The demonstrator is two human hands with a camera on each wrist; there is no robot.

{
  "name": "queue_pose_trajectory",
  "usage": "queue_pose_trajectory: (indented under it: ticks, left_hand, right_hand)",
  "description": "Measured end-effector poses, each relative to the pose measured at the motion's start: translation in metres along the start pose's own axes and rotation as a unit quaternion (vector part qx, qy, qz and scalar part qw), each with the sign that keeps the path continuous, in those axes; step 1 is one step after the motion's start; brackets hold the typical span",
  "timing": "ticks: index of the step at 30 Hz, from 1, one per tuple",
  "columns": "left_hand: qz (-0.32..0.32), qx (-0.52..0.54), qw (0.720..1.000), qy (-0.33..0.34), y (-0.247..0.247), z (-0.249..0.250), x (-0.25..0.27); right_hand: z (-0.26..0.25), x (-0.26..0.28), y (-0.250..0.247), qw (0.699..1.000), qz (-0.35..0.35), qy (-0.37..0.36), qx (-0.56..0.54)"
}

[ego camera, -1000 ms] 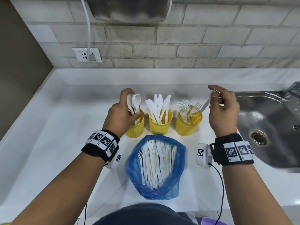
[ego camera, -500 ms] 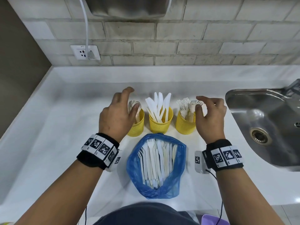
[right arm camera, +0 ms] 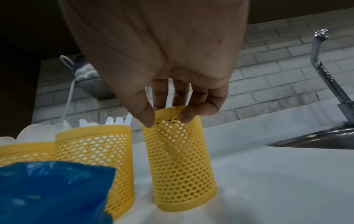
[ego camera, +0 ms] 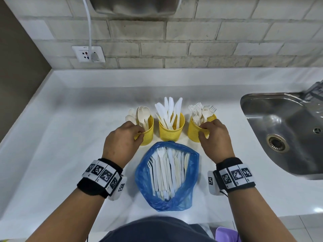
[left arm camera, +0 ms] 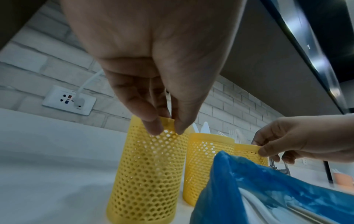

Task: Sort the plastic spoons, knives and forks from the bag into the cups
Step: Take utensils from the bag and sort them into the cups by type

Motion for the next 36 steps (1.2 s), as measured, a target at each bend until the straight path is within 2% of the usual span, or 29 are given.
queue_pose_trajectory:
  ticks: [9, 15, 19, 21, 23, 25, 27, 30, 33, 36]
  left_hand:
    - [0.008, 0.03, 0.999, -0.012, -0.003, -0.012, 0.003]
    - [0.002, 0.032, 0.999, -0.022, -0.008, -0.013, 0.006]
    - [0.037, 0.043, 0.998, -0.017, -0.022, 0.006, 0.018]
    - [0.022, 0.072, 0.997, -0.015, -0.027, 0.018, 0.026]
    - [-0.049, 0.109, 0.993, -0.02, -0.021, 0.029, 0.032]
    - [-0.132, 0.102, 0.986, -0.02, -0.005, 0.038, 0.038]
    - [-0.186, 0.076, 0.979, -0.023, 0.017, 0.042, 0.043]
    - [-0.228, 0.035, 0.971, -0.056, 0.046, 0.04, 0.048]
    - [-0.242, 0.033, 0.966, -0.089, 0.064, 0.038, 0.052]
    - [-0.239, 0.059, 0.961, -0.122, 0.071, 0.04, 0.049]
  right_hand:
    - [0.002, -0.003, 0.001, 1.0, 0.026, -0.007, -0.003]
    - [-0.001, -0.002, -0.001, 1.0, 0.013, 0.001, -0.003]
    - [-0.018, 0.014, -0.013, 0.997, 0.074, 0.01, 0.007]
    - [-0.036, 0.028, -0.017, 0.996, 0.088, -0.016, -0.023]
    - [-0.056, 0.042, -0.014, 0.994, 0.041, -0.068, -0.073]
    - [-0.074, 0.054, -0.002, 0.988, -0.048, -0.1, -0.111]
    - [-0.084, 0.064, 0.019, 0.979, -0.143, -0.097, -0.109]
    - [-0.085, 0.076, 0.051, 0.961, -0.262, -0.062, -0.063]
    - [-0.076, 0.08, 0.067, 0.951, -0.309, -0.024, -0.013]
    - [-0.068, 0.078, 0.064, 0.955, -0.295, 0.016, 0.022]
Point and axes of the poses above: each hand's wrist, its own x-axis away from the middle knuckle, its own y-axis out of the palm, z = x × y, the point moved 4 cm from there along -x, towards the middle knuckle, and after that the axes turned 12 degrees about -z, right-handed, at the moved point
